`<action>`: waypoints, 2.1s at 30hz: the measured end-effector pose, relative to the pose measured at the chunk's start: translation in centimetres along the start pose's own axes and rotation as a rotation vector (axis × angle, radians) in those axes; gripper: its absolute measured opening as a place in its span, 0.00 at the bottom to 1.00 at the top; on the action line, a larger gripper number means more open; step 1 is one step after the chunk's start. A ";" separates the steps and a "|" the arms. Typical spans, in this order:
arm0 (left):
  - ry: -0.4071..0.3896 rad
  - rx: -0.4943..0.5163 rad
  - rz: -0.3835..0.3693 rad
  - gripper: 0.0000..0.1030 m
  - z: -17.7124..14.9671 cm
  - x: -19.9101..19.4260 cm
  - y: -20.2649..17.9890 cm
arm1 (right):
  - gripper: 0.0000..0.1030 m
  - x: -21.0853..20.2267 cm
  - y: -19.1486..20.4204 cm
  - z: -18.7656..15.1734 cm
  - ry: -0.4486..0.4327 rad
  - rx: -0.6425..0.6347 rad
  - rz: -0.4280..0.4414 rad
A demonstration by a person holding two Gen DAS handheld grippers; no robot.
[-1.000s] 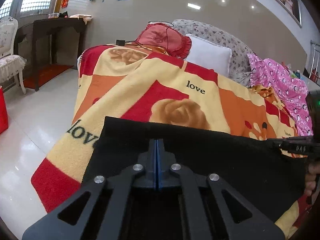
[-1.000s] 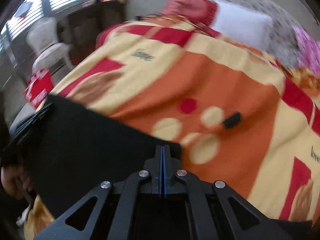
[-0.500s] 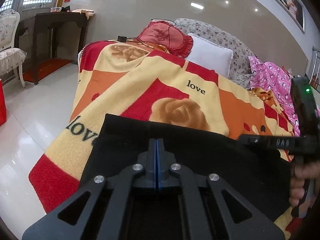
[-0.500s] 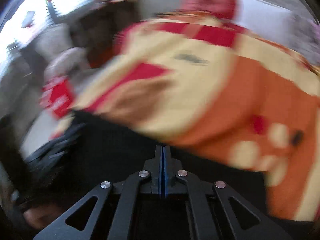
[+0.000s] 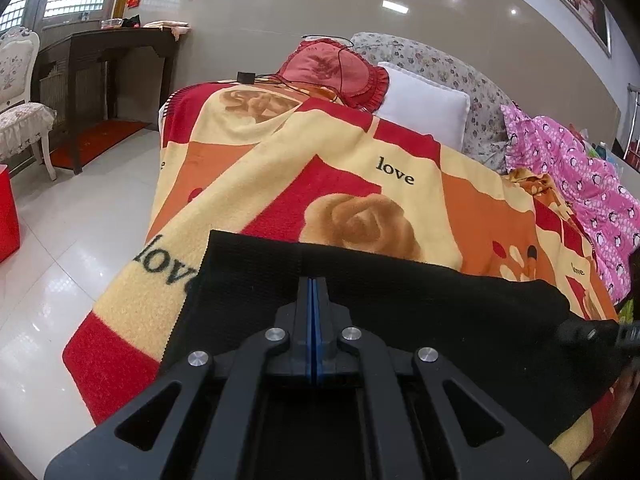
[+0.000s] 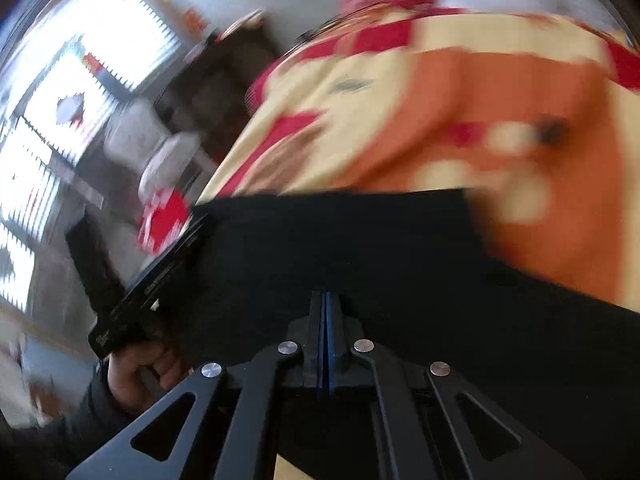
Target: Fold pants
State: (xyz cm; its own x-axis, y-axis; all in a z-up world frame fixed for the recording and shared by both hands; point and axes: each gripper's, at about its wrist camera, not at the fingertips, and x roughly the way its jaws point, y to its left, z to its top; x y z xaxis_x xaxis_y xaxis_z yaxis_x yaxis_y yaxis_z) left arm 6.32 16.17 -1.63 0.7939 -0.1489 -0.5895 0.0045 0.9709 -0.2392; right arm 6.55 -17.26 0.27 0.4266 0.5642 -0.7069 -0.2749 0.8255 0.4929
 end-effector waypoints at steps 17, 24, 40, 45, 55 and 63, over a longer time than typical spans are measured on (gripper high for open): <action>-0.013 0.017 0.029 0.02 -0.1 -0.1 -0.4 | 0.28 -23.2 -17.6 -10.5 -0.462 0.410 -0.068; -0.007 0.017 0.012 0.02 -0.1 -0.1 -0.2 | 0.14 -19.1 -16.0 -13.2 -0.349 0.319 -0.178; -0.069 -0.070 -0.149 0.45 -1.6 -6.6 1.6 | 0.32 -21.5 -12.3 -13.4 -0.483 0.247 -0.319; -0.070 -0.134 -0.281 0.34 -2.8 -7.8 3.3 | 0.41 -18.1 -12.0 -13.3 -0.406 0.201 -0.434; -0.089 0.038 -0.200 0.05 -5.0 -6.5 1.5 | 0.77 -16.6 -10.5 -13.2 -0.401 0.163 -0.442; -0.110 0.021 -0.165 0.01 -4.2 -5.6 2.4 | 0.77 -16.5 -10.2 -13.6 -0.414 0.156 -0.461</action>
State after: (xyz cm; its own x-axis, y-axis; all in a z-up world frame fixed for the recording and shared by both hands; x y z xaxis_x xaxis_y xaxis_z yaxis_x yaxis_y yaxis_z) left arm -0.65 18.51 -2.10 0.8431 -0.2862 -0.4552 0.1519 0.9389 -0.3089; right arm -9.40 -34.75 0.06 0.7771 0.0733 -0.6251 0.1316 0.9523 0.2753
